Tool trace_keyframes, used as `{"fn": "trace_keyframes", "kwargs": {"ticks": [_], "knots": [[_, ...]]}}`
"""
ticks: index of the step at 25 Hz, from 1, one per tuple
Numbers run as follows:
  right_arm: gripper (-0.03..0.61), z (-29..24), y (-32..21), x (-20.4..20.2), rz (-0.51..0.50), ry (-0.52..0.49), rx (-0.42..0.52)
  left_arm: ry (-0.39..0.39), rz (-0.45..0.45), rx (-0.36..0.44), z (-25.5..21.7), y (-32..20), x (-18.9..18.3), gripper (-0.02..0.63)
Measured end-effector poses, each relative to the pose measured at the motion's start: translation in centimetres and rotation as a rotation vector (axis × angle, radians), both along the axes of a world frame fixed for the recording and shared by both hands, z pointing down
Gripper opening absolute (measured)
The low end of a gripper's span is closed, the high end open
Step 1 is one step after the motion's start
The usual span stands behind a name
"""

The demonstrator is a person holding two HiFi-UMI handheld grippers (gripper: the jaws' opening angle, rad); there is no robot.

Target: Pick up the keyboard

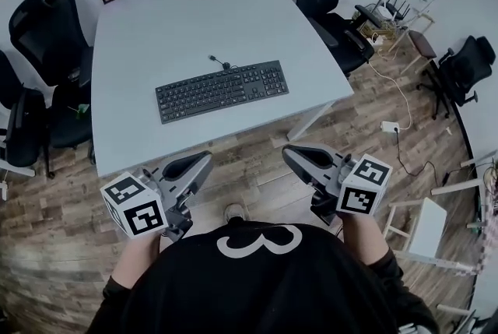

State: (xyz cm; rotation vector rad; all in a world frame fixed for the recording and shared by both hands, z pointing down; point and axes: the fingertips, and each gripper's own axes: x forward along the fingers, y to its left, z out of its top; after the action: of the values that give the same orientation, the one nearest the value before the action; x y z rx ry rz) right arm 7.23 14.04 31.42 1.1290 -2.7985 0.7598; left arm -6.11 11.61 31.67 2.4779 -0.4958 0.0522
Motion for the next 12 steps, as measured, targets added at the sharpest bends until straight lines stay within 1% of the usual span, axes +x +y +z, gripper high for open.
{"fn": "trace_keyframes", "kwargs": {"ticks": [3,6,12], "knots": [[0.010,-0.5,-1.4,-0.9,-0.032,0.007,0.024,0.002,-0.011,0.019,-0.1,-1.5,-0.5,0.014],[0.011,0.0,-2.3,-1.4,-0.054,0.014,0.014,0.003,-0.019,0.031,0.1,-2.4,-1.0,0.015],[0.011,0.6,-4.5,-1.5,-0.106,-0.011,0.001,-0.011,-0.057,0.004,1.1,-4.2,-1.4,0.014]]}}
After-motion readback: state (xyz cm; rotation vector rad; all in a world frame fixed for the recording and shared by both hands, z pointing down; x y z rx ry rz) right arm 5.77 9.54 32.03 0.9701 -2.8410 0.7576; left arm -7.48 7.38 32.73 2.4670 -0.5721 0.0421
